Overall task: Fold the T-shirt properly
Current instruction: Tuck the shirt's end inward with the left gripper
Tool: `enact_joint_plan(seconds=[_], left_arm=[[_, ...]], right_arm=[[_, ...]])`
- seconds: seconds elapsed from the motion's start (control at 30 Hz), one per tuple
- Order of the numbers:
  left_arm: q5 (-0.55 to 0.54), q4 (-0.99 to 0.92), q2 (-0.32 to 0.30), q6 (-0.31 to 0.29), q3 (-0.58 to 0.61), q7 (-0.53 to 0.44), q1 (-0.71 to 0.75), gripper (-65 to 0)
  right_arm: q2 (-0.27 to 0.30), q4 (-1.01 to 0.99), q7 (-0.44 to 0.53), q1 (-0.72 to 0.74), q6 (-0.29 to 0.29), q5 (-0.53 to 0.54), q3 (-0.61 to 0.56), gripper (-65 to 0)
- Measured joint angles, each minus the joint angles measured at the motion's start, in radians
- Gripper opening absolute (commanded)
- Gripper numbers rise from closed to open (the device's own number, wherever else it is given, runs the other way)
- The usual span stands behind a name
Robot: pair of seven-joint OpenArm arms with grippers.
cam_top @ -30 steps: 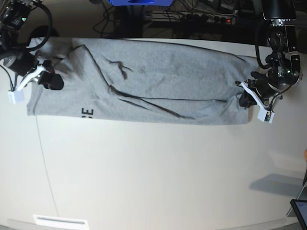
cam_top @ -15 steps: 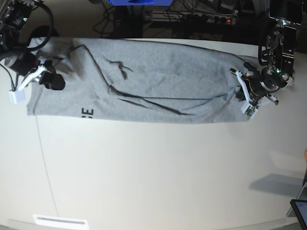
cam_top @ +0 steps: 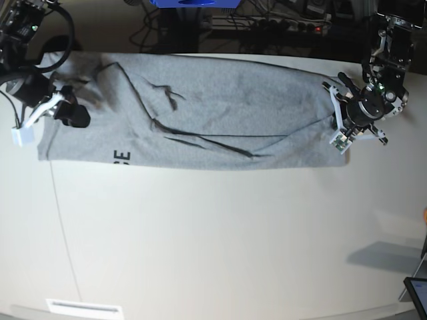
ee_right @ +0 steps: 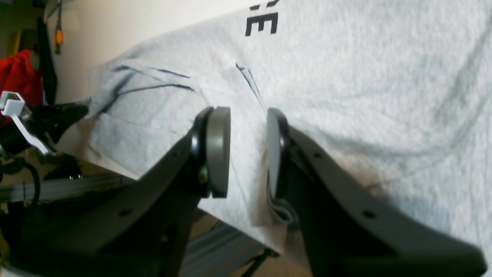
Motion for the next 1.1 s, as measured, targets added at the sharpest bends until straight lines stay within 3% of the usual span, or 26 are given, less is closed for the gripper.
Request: enact_joint_plan(seconds=[0.37, 0.47, 0.63, 0.73, 0.87, 0.97, 1.07, 1.1], left_arm=[[0.011, 0.026, -0.057, -0.002, -0.006, 0.002, -0.002, -43.8], [-0.011, 0.076, -0.052, -0.071, -0.021, -0.025, -0.002, -43.7], [0.007, 0.025, 0.04, -0.063, -0.153, -0.039, -0.019, -43.3], [0.005, -0.022, 0.102, -0.148, -0.157, -0.031, -0.061, -43.3], [-0.013, -0.068, 0.18, -0.172, -0.164, -0.049, -0.067, -43.2], [0.007, -0.112, 0.26, -0.166, -0.247, -0.029, -0.088, -46.0], [0.006, -0.13, 0.32, -0.216, -0.28, -0.035, -0.15, -65.0], [-0.001, -0.13, 0.333, -0.226, -0.286, -0.045, -0.164, -65.0]], right_arm=[[-0.006, -0.001, 0.0, 0.002, 0.0, -0.003, 0.0, -49.2], [-0.006, -0.001, 0.0, 0.005, 0.0, -0.003, 0.0, -49.2], [-0.006, -0.001, 0.0, 0.008, 0.0, -0.004, 0.0, -49.2], [-0.006, -0.001, 0.0, 0.008, 0.0, -0.003, 0.0, -49.2], [-0.005, -0.001, 0.001, 0.011, 0.0, -0.003, 0.0, -49.2], [-0.007, -0.001, 0.0, 0.011, 0.0, -0.003, 0.0, -49.2], [-0.005, -0.001, 0.0, 0.011, 0.0, -0.004, 0.0, -49.2], [-0.006, -0.001, 0.0, 0.011, 0.0, -0.003, 0.0, -49.2]])
